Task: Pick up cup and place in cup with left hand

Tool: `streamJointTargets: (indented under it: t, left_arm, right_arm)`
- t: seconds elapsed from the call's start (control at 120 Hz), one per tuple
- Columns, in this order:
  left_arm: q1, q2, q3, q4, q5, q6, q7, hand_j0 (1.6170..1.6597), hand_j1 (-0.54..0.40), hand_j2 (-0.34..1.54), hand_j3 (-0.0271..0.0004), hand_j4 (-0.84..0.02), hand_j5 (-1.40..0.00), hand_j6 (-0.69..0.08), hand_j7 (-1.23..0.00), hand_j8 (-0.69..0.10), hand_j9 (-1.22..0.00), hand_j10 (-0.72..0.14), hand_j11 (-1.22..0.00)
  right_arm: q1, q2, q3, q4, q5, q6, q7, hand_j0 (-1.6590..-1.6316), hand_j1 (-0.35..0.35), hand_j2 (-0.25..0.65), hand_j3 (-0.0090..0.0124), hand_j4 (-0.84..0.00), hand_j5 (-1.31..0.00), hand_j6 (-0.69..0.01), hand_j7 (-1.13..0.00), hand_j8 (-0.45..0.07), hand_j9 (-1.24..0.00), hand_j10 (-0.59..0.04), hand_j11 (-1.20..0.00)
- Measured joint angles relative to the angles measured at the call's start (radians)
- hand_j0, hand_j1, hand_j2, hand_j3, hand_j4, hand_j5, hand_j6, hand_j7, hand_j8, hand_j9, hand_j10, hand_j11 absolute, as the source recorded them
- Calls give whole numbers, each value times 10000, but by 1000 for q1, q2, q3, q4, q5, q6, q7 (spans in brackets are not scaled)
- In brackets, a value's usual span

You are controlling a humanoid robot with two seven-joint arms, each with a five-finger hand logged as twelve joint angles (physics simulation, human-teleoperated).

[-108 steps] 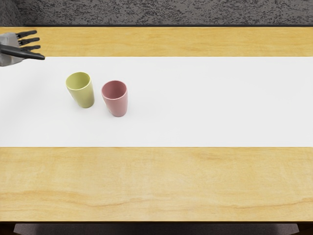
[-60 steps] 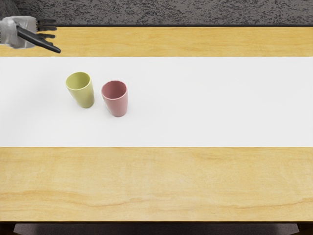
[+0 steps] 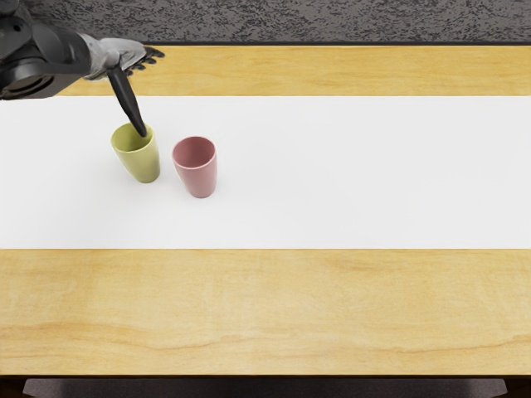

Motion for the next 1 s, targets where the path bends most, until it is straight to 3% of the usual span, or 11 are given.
streamJointTargets:
  t: [0.15,0.358,1.0]
  left_arm:
    - [-2,21,100,-181,93,191,-1,16581,3411,19,0,-89,-93,-96,-91,-93,-90,-85,-90]
    - [-4,19,148,-308,150,254,-1,16581,2665,150,0,-718,-907,-726,-906,-724,-905,-714,-904]
    - [39,-63,172,-342,246,329,-1,16580,-220,638,0,-3121,-4036,-3128,-4035,-3126,-4034,-3118,-4033]
  right_arm:
    - [0,0,0,0,0,0,0,-16581,-3309,-32,0,-147,-195,-145,-195,-146,-195,-148,-195]
    - [0,0,0,0,0,0,0,-16581,-3309,-32,0,-147,-195,-145,-195,-146,-195,-147,-195]
    - [0,0,0,0,0,0,0,-16581,-3309,-32,0,-147,-195,-145,-195,-146,-195,-147,-195]
